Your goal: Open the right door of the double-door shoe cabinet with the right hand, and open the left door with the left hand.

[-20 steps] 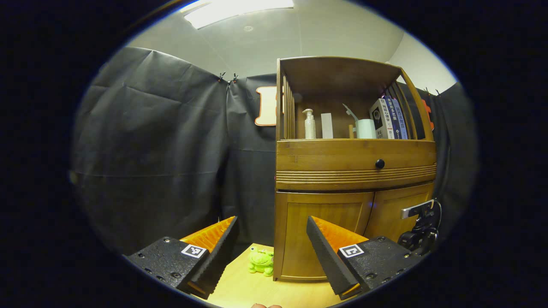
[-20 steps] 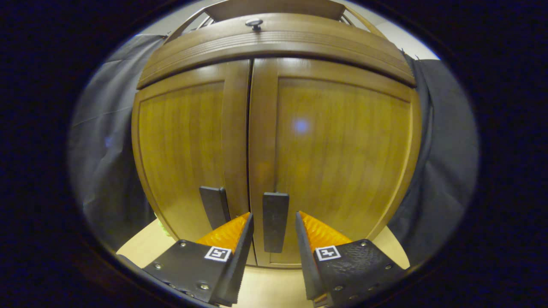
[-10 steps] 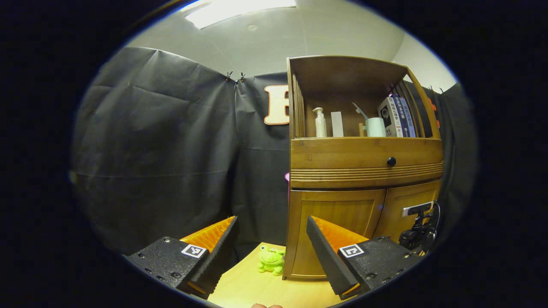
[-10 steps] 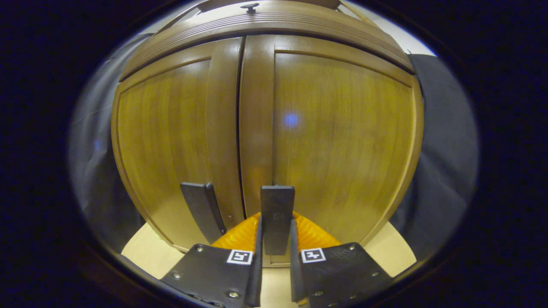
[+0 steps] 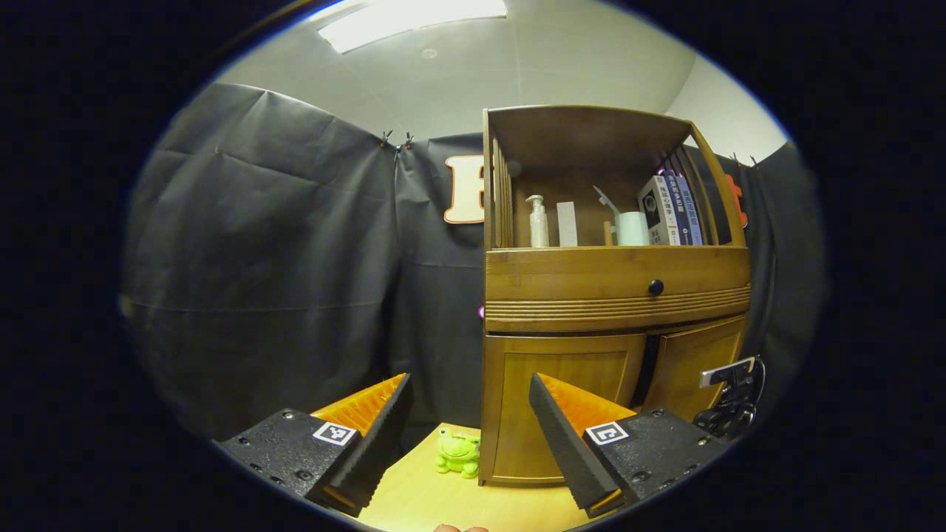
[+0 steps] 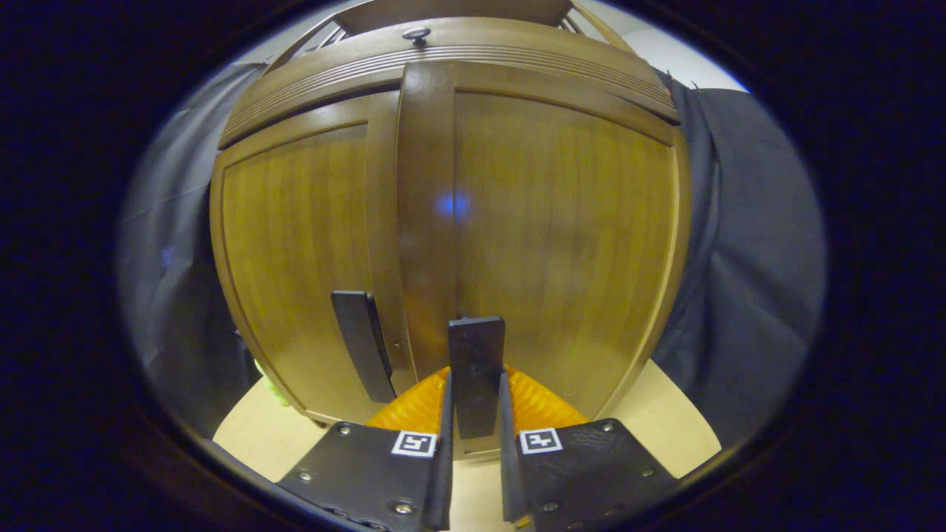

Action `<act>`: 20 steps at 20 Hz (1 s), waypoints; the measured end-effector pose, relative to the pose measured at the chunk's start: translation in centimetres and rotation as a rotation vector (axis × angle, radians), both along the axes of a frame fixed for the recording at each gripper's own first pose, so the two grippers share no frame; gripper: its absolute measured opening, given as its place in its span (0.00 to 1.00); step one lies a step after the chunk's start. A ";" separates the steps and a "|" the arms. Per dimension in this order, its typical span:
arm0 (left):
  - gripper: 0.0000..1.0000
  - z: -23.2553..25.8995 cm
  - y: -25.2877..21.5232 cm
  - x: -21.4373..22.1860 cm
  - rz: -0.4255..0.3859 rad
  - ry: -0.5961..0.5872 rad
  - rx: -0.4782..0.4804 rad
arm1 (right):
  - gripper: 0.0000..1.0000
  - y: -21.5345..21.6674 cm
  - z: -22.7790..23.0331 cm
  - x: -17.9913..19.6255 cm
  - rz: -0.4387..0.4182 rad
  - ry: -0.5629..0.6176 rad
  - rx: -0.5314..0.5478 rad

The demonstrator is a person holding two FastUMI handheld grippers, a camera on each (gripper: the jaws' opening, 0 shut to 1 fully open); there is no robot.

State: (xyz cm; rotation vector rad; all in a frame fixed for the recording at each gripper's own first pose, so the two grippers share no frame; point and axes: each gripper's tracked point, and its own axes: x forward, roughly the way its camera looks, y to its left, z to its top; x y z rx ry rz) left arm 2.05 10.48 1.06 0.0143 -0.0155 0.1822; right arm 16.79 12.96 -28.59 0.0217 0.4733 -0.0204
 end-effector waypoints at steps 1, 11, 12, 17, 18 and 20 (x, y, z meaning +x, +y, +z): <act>0.94 0.1 -0.4 -0.1 -0.009 -0.002 0.000 | 0.27 0.0 0.0 0.0 -0.003 0.001 0.003; 0.94 0.1 -5.1 -1.3 -0.128 -0.005 -0.016 | 0.26 -0.4 0.4 0.2 -0.058 0.016 0.022; 0.94 0.0 -5.8 -1.2 -0.144 -0.002 -0.021 | 0.26 -0.4 0.3 0.3 -0.065 0.016 0.022; 0.94 -0.5 -9.3 -1.5 -0.229 0.006 -0.043 | 0.26 -0.5 0.3 0.5 -0.100 0.022 0.008; 0.94 -0.5 -9.9 -1.5 -0.244 0.006 -0.046 | 0.26 -0.4 0.6 0.6 -0.112 0.023 0.006; 0.94 -0.7 -10.9 -1.7 -0.269 0.005 -0.052 | 0.26 -0.8 0.5 0.4 -0.137 0.025 0.003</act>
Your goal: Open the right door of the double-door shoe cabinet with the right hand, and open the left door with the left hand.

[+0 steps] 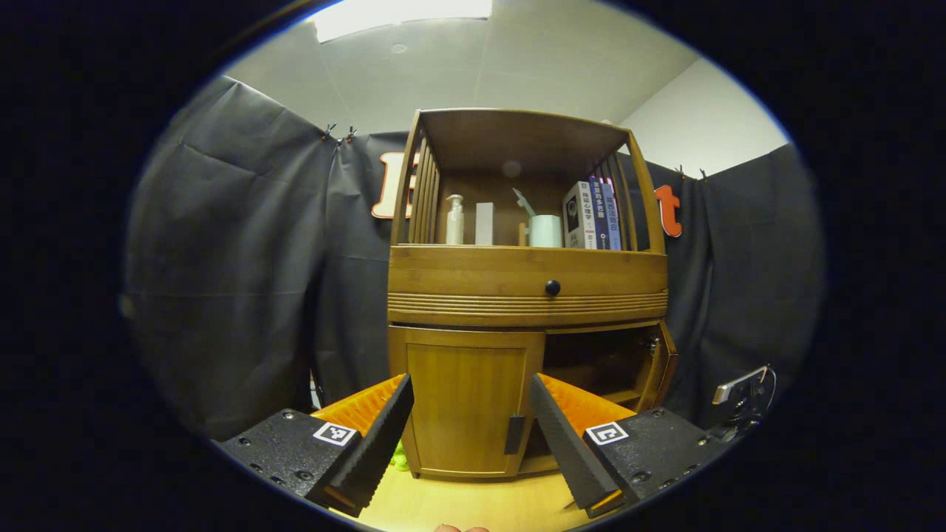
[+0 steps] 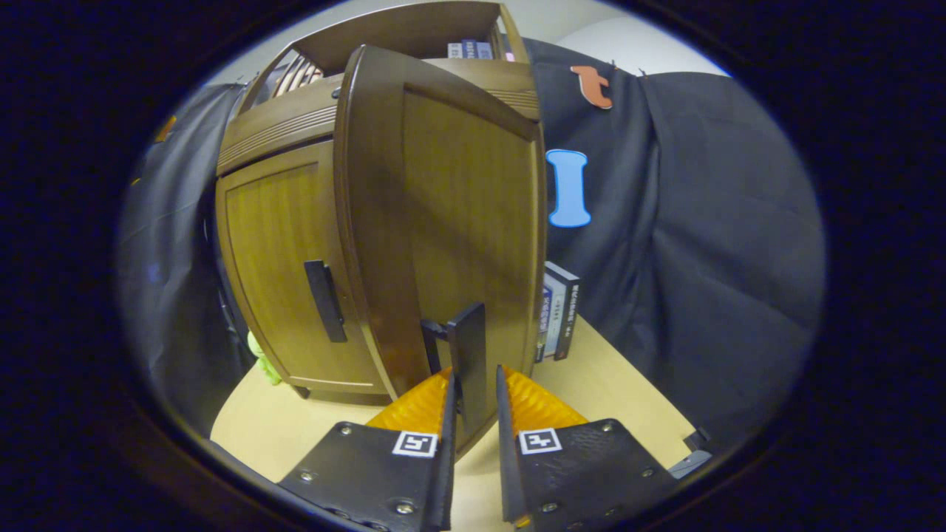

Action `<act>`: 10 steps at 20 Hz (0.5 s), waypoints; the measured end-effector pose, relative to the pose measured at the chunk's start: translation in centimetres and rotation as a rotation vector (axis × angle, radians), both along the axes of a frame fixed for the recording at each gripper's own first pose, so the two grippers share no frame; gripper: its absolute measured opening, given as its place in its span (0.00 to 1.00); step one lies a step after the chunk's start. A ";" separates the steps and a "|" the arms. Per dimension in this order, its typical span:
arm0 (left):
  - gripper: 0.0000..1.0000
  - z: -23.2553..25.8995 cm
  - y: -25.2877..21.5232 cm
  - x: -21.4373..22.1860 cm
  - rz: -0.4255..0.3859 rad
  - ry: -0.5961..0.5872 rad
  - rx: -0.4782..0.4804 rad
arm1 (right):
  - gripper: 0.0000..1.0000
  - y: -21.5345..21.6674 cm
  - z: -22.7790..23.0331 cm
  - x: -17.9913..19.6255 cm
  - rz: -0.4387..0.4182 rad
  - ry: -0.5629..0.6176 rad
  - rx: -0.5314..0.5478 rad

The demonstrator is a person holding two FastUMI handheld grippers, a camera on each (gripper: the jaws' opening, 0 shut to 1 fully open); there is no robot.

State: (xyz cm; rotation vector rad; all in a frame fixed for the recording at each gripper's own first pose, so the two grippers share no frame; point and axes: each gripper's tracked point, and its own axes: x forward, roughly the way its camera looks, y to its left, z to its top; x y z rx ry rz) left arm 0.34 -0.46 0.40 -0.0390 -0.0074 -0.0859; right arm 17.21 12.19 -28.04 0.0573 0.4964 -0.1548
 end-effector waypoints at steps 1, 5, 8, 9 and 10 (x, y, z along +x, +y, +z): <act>0.94 0.0 -0.4 -0.1 -0.008 0.001 -0.004 | 0.26 -0.1 0.1 0.1 -0.011 0.001 -0.004; 0.94 -0.2 -1.3 -0.1 -0.026 0.006 -0.022 | 0.26 0.0 0.1 0.2 -0.032 0.010 0.008; 0.97 -0.5 -1.6 0.1 -0.027 0.012 -0.037 | 0.26 -0.4 0.3 0.4 -0.059 0.019 0.020; 0.99 -0.5 -1.7 0.2 -0.026 0.015 -0.039 | 0.26 -0.4 0.4 0.4 -0.060 0.021 0.015; 0.97 -0.7 -1.7 0.2 -0.026 0.018 -0.039 | 0.26 -0.4 0.4 0.4 -0.056 0.021 0.014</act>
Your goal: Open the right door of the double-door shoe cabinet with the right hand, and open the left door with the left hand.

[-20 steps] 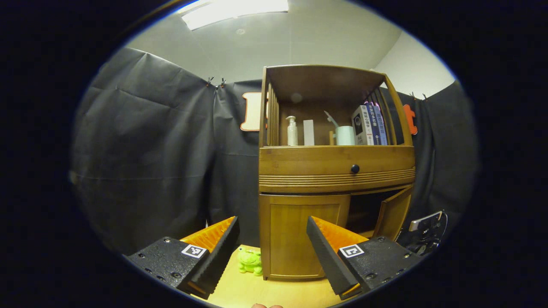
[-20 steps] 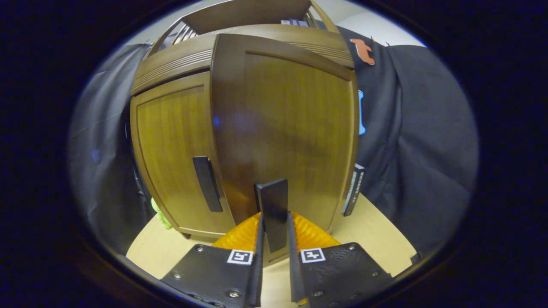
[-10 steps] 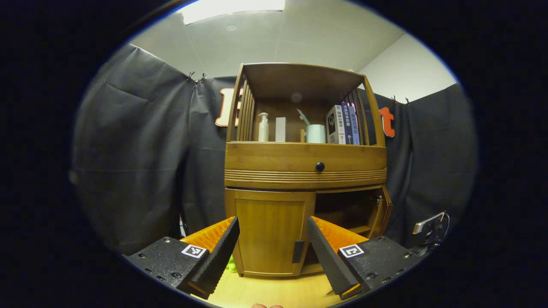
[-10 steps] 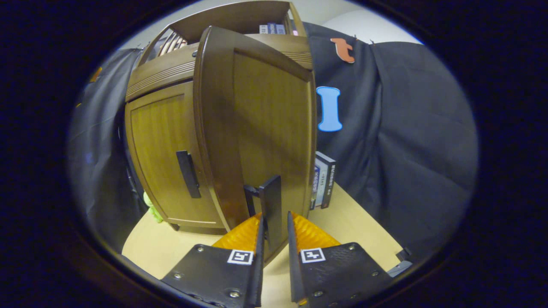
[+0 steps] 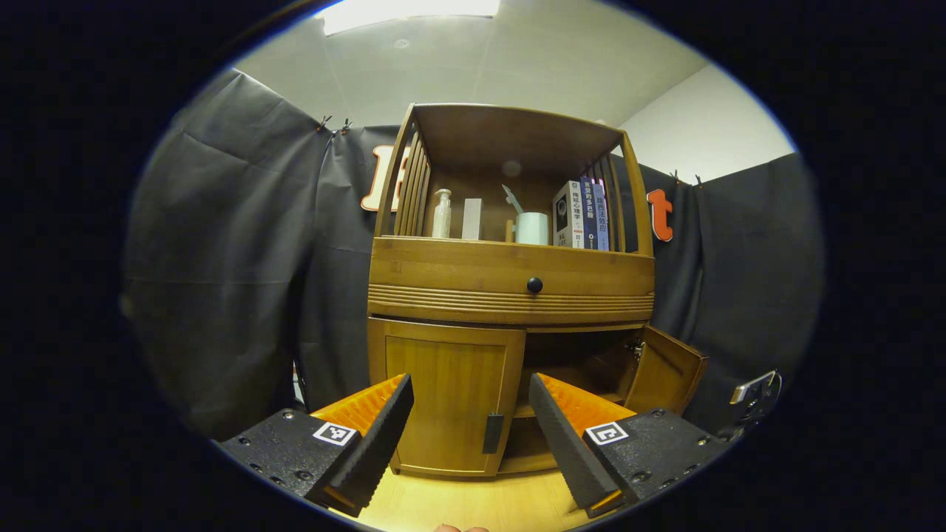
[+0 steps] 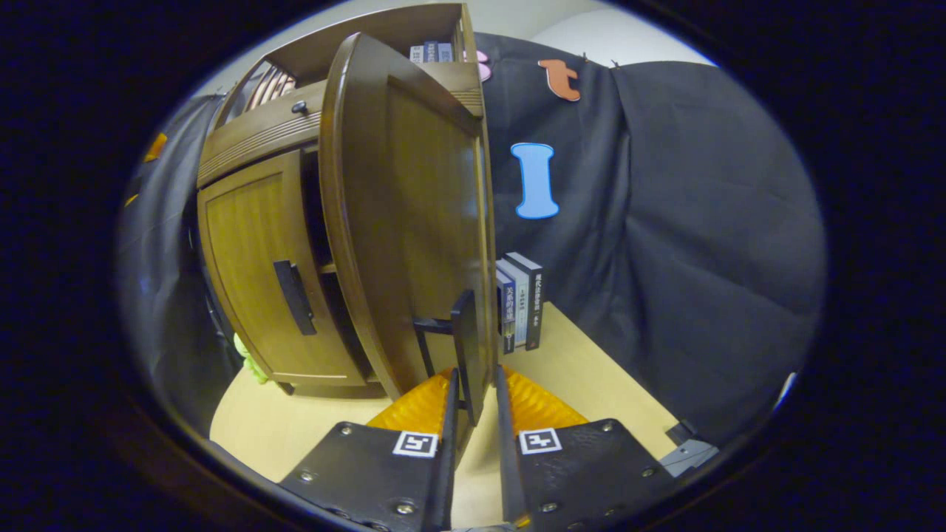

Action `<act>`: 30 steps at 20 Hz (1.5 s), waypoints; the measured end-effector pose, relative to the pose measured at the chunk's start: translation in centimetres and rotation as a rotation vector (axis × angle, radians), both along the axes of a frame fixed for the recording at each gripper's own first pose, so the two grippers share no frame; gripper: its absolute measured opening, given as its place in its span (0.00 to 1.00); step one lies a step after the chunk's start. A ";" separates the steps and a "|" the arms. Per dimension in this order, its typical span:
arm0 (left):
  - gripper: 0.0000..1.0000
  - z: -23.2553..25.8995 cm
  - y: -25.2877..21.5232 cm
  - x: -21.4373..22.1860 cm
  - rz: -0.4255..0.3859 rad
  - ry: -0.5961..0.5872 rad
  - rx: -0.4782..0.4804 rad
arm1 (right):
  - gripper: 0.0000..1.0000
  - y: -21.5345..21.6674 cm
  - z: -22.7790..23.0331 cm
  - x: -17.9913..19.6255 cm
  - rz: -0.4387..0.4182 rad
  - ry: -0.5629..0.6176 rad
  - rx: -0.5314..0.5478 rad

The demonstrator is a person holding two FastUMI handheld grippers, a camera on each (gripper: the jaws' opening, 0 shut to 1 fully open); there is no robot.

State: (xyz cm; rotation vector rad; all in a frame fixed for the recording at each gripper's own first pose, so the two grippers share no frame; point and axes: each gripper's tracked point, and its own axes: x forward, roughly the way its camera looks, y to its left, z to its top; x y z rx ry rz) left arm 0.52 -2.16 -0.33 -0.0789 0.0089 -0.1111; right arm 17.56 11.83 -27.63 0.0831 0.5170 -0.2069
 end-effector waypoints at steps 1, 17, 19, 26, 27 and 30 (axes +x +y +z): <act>0.99 -0.1 0.0 0.1 0.000 0.002 0.000 | 0.26 -0.4 0.2 0.2 -0.008 0.002 -0.015; 0.97 -2.0 -1.6 2.3 -0.017 0.042 0.025 | 0.18 -6.6 1.0 -1.3 -0.120 -0.014 -0.139; 0.97 -2.5 -2.0 2.8 -0.019 0.049 0.029 | 0.18 -7.7 1.2 -1.5 -0.149 -0.021 -0.156; 0.97 -5.1 -3.4 6.3 -0.031 0.069 0.040 | 0.18 -8.1 4.1 -1.7 -0.200 -0.082 -0.135; 0.94 -5.9 -3.6 7.0 -0.033 0.079 0.045 | 0.18 -8.3 5.3 -1.6 -0.201 -0.101 -0.147; 0.97 -9.4 -4.1 9.4 -0.035 0.122 0.061 | 0.18 -8.0 10.1 -1.8 -0.196 -0.172 -0.191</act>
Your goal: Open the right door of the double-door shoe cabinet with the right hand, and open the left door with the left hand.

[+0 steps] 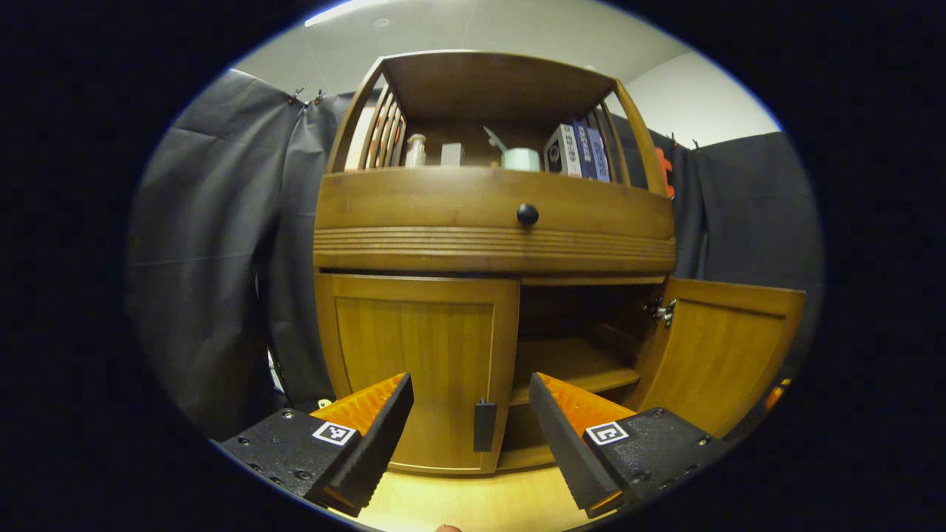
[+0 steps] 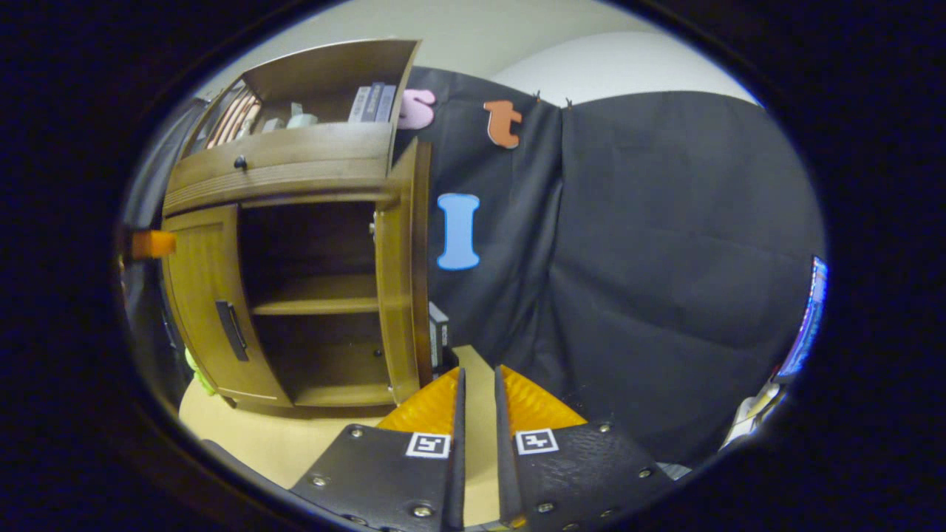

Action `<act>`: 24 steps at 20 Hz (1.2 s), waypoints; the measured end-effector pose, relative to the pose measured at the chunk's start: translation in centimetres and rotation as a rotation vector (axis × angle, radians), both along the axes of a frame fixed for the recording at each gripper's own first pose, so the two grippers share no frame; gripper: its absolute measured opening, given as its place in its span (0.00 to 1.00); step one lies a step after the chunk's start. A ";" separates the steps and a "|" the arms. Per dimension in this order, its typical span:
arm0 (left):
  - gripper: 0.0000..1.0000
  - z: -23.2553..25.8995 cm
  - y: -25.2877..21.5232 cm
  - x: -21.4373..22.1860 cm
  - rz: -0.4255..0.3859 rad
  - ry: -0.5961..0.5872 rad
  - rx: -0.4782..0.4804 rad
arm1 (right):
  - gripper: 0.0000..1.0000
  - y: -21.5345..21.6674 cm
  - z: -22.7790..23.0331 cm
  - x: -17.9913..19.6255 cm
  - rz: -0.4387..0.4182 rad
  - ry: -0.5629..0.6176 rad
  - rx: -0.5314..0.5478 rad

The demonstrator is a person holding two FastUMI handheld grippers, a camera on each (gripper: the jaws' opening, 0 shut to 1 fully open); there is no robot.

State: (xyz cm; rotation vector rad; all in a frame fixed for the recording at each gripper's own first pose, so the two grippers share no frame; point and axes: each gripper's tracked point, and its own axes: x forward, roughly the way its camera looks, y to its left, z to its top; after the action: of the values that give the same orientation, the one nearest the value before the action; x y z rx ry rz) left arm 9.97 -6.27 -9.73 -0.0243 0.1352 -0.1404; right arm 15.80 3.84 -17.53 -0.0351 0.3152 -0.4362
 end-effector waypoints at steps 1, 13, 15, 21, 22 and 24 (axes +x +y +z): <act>0.97 -1.3 -0.1 0.8 0.002 0.016 0.005 | 0.18 0.3 1.9 -0.1 0.002 -0.024 -0.011; 0.93 -13.7 -3.4 9.0 -0.047 0.177 0.008 | 0.18 2.5 17.2 -1.5 0.024 -0.213 -0.111; 0.88 -15.1 -3.9 9.8 -0.062 0.202 0.000 | 0.18 2.8 17.9 -1.3 0.028 -0.223 -0.125; 0.73 -18.0 -4.8 10.7 -0.074 0.254 -0.012 | 0.18 2.1 18.1 -1.1 0.022 -0.232 -0.121; 0.67 -18.1 -4.6 10.8 -0.073 0.249 -0.005 | 0.26 2.1 18.2 -1.4 0.020 -0.235 -0.116; 0.53 -18.1 -4.0 11.0 -0.062 0.241 0.011 | 0.26 2.0 18.4 -1.4 0.017 -0.245 -0.111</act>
State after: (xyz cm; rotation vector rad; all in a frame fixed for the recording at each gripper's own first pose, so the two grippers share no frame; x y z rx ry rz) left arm 20.93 -10.30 -27.83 -0.0260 0.3781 -0.1988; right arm 14.35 5.81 0.87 -0.0917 0.0497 -0.4360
